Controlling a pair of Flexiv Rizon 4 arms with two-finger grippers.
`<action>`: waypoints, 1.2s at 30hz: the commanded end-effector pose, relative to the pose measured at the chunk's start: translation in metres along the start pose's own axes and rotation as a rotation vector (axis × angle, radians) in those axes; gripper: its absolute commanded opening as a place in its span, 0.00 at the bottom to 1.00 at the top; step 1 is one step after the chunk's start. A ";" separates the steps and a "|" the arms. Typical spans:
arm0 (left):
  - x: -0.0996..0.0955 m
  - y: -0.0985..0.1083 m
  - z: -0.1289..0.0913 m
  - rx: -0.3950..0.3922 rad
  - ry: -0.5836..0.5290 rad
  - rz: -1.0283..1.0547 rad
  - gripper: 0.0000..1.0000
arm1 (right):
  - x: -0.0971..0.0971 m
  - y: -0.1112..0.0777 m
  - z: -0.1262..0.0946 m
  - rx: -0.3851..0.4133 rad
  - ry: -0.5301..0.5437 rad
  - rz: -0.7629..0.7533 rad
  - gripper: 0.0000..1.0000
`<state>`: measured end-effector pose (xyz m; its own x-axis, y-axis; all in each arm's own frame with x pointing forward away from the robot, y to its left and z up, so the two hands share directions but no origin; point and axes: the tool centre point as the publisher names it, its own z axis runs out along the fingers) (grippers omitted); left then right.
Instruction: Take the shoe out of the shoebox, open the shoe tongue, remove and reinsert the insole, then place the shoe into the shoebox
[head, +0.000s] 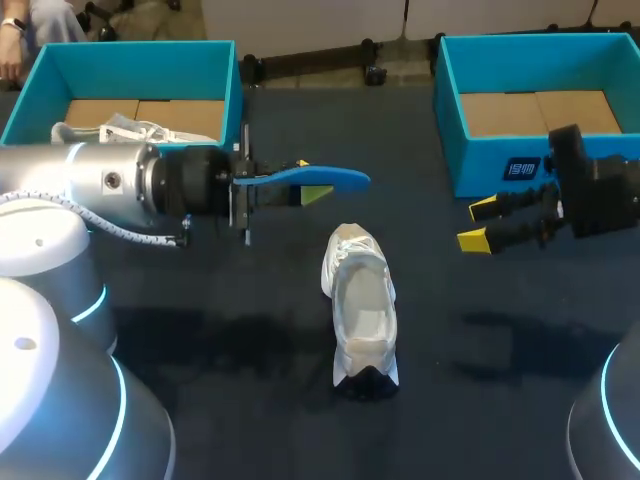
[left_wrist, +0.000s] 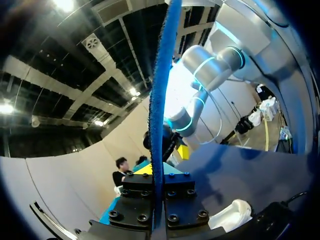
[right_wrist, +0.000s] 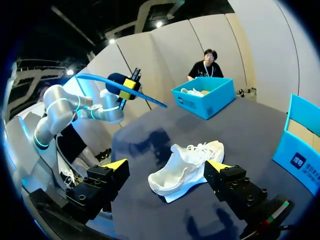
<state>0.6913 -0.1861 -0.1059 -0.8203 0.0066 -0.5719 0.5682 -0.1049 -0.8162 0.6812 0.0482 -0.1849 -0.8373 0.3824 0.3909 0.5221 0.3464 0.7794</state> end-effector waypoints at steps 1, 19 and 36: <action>0.006 -0.002 -0.004 0.006 -0.012 -0.029 0.00 | 0.000 0.001 0.001 0.002 -0.001 0.001 1.00; 0.032 -0.002 -0.011 -0.009 -0.005 -0.139 0.00 | 0.020 -0.036 0.045 0.141 -0.153 -0.337 1.00; 0.065 0.018 -0.014 -0.073 0.000 -0.192 0.00 | 0.027 -0.069 0.098 0.212 -0.120 -0.409 1.00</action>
<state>0.6552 -0.1727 -0.1570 -0.9154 0.0255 -0.4018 0.4006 -0.0424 -0.9153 0.6321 0.1060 -0.2640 -0.9634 0.2682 0.0037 0.1843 0.6520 0.7355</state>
